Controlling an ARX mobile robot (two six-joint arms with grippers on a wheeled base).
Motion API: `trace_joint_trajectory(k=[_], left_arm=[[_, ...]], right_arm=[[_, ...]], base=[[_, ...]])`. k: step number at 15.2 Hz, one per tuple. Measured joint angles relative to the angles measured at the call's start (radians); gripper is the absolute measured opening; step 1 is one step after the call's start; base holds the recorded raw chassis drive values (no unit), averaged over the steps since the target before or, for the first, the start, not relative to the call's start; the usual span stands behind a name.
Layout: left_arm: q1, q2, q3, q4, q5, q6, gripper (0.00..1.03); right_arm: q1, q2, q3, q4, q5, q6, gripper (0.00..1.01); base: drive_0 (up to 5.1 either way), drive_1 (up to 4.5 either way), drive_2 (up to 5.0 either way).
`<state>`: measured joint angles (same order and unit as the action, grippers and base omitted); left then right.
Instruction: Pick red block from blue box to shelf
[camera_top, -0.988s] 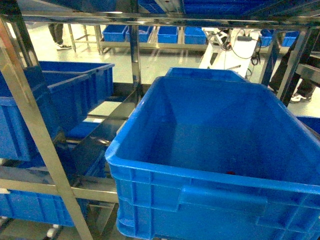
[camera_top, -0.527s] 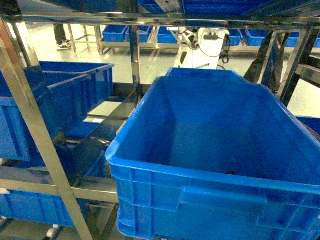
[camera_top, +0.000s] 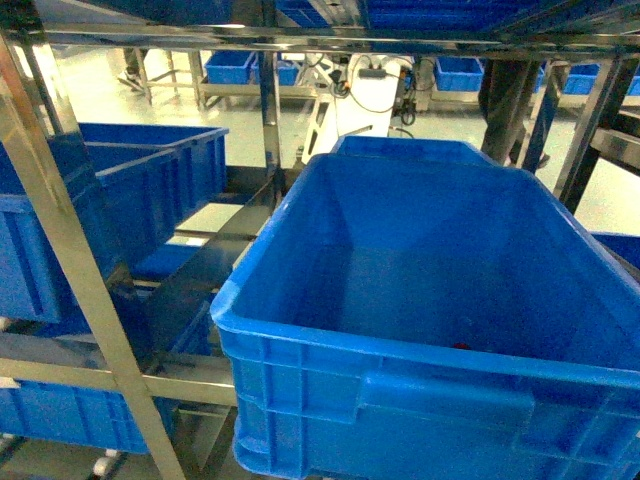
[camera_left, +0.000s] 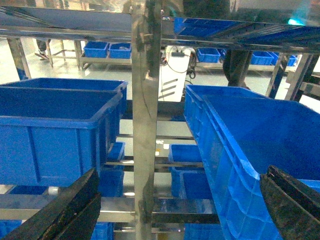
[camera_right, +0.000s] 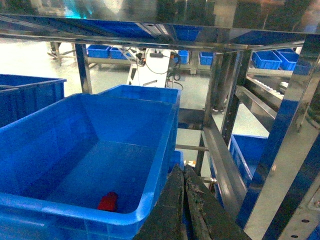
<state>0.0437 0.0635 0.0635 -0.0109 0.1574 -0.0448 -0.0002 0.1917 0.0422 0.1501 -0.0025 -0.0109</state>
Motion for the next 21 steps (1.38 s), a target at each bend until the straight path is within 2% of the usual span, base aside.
trace_joint_trajectory(k=[1,3,14,21], left_arm=[[0.0,0.0,0.0,0.0,0.0,0.0,0.98],[0.0,0.0,0.0,0.0,0.0,0.0,0.98],[0.0,0.0,0.0,0.0,0.0,0.0,0.98],[0.0,0.0,0.0,0.0,0.0,0.0,0.98]], right_arm=[[0.0,-0.009,-0.006,-0.001,0.0,0.0,0.02],[0.0,-0.14,-0.028,-0.156,0.0,0.0,0.02],[0.0,-0.187,-0.027,-0.155,0.003,0.001,0.03],[0.0,-0.187,-0.027,-0.154,0.003,0.001,0.94]], base=[[0.0,0.0,0.0],[0.0,0.0,0.0],[0.0,0.0,0.0],[0.0,0.0,0.0]])
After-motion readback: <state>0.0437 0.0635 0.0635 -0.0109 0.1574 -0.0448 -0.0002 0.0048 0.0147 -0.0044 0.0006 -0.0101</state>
